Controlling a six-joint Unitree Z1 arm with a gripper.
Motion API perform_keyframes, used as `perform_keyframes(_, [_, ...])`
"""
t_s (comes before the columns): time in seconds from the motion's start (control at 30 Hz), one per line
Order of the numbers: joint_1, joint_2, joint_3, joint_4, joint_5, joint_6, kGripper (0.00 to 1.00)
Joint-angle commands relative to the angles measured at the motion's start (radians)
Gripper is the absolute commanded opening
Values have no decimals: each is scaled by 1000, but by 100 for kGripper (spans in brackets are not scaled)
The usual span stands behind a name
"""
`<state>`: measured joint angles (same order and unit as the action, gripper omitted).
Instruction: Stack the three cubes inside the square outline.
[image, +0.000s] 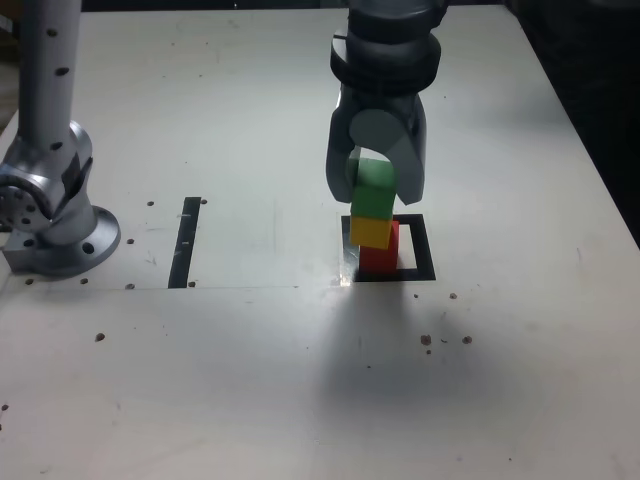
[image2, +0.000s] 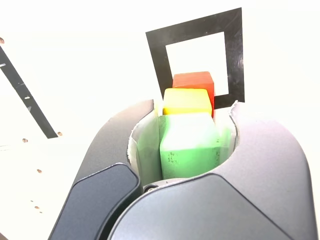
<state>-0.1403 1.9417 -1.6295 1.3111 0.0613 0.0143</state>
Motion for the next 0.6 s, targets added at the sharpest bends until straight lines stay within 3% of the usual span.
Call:
perform_keyframes(0.0, [2,-8,3,-5,7,-4,18])
perform_keyframes(0.13, [2,-7,3,-7,10,-8,33])
perform_keyframes(0.3, [2,-6,8,-16,12,-12,76])
perform_keyframes(0.37, [2,-14,14,-18,20,-21,88])
perform_keyframes(0.57, [2,-36,25,-14,29,-40,99])
